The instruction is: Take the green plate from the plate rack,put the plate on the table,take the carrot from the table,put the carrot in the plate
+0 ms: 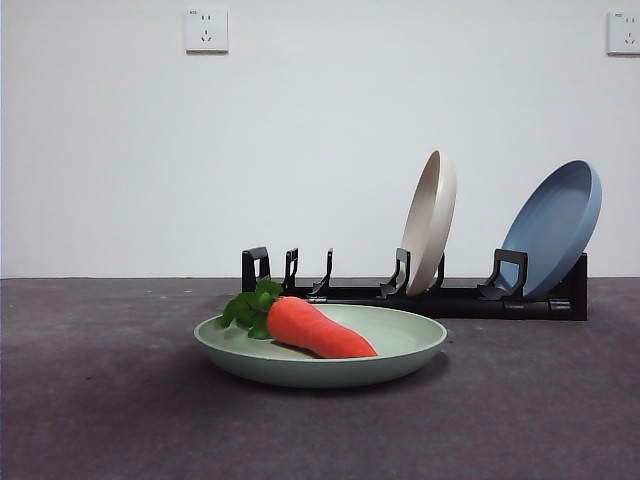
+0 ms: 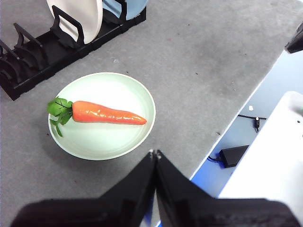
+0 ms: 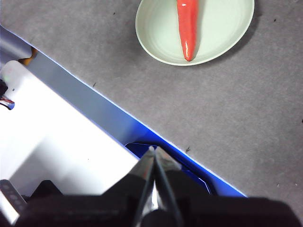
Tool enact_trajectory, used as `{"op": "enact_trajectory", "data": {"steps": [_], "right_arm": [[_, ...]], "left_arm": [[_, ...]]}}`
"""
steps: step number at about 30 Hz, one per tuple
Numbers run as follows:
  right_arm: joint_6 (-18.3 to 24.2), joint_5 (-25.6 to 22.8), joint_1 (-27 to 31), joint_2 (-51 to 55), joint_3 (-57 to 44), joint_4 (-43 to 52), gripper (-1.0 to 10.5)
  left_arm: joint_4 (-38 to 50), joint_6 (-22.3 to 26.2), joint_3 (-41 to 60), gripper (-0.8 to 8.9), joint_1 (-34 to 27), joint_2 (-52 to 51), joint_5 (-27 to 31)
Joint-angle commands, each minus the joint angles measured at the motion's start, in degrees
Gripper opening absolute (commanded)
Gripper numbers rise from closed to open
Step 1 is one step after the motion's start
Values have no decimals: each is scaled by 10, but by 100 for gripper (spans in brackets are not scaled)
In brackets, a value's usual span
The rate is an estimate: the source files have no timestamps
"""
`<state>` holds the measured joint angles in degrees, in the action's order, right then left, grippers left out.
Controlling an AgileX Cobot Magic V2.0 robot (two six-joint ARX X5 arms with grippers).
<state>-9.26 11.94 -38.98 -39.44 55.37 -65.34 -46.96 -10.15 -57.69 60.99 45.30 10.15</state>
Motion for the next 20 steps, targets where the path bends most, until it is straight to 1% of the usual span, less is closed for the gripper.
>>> {"op": "enact_trajectory", "data": {"steps": [1, 2, 4, 6, 7, 9, 12, 15, 18, 20], "right_arm": [[-3, -1, -1, 1, -3, 2, 1], [-3, -1, -1, 1, -3, 2, 1], [-3, -1, -1, 1, -3, 2, 1], [-3, -1, -1, 1, -3, 2, 1], [-3, -1, -1, 1, -3, 2, 1], [-3, -1, -1, 1, -3, 2, 1], [-3, -1, -1, 1, -3, 2, 1], [-3, -1, -1, 1, -3, 2, 1], [-3, -1, -1, 1, -3, 2, 1], [-3, -1, -1, 1, -3, 2, 1]], "left_arm": [[3, 10, 2, -4, 2, -1, 5], [9, 30, 2, -3, -2, -3, 23], [25, 53, 2, -3, -21, -18, 55], [61, 80, 3, -3, -61, -36, 67], [80, 93, 3, -3, -85, -46, 61], [122, 118, 5, -3, -154, -70, 39], [176, 144, 15, -3, -262, -107, -16], [230, 167, 43, -4, -356, -153, -58], [304, 175, 103, -3, -425, -205, -62], [358, 175, 158, -3, -459, -240, -62]]}}
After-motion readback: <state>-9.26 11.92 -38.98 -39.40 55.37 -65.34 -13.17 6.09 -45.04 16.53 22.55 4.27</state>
